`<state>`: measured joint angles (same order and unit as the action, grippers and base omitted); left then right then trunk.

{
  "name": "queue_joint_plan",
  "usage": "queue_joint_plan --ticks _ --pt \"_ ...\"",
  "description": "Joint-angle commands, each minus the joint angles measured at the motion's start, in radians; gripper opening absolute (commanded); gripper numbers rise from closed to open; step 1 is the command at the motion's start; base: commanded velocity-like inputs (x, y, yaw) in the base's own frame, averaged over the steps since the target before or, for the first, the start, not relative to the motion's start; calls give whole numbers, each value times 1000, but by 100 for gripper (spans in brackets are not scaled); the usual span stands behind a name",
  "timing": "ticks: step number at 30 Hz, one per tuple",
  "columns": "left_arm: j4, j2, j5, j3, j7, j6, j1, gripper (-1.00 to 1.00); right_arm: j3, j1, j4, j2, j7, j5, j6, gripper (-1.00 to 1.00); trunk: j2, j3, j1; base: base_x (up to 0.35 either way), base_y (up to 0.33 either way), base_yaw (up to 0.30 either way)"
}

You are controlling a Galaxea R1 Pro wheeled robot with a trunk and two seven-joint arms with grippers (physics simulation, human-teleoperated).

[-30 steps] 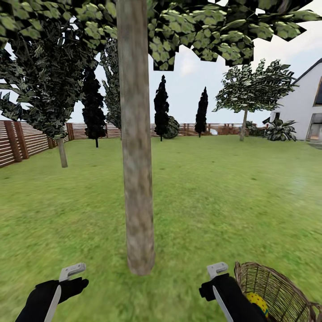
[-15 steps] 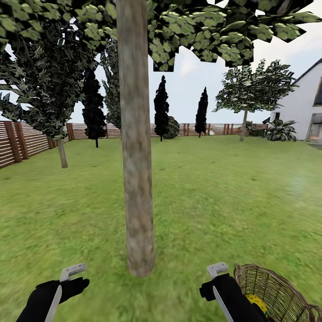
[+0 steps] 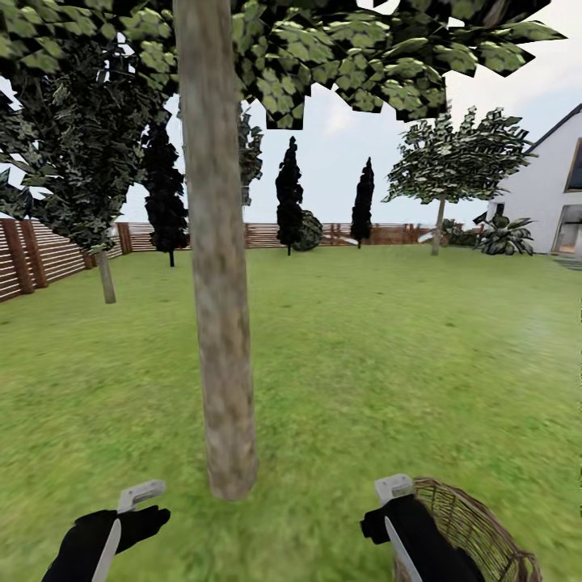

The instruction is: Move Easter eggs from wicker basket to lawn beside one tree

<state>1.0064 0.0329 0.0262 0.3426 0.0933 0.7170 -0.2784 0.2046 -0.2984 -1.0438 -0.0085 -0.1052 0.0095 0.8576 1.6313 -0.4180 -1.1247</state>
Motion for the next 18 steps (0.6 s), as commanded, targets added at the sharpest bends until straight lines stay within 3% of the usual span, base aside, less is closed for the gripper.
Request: queue_joint_plan --ticks 1,18 --pt "1 -1 3 3 6 6 -1 100 6 -1 -1 0 -4 2 5 100 1 -1 0 0 -347 0" --pt "-7 -3 3 -16 5 6 -1 100 7 -1 -5 1 -4 2 4 100 1 -1 0 0 -347 0"
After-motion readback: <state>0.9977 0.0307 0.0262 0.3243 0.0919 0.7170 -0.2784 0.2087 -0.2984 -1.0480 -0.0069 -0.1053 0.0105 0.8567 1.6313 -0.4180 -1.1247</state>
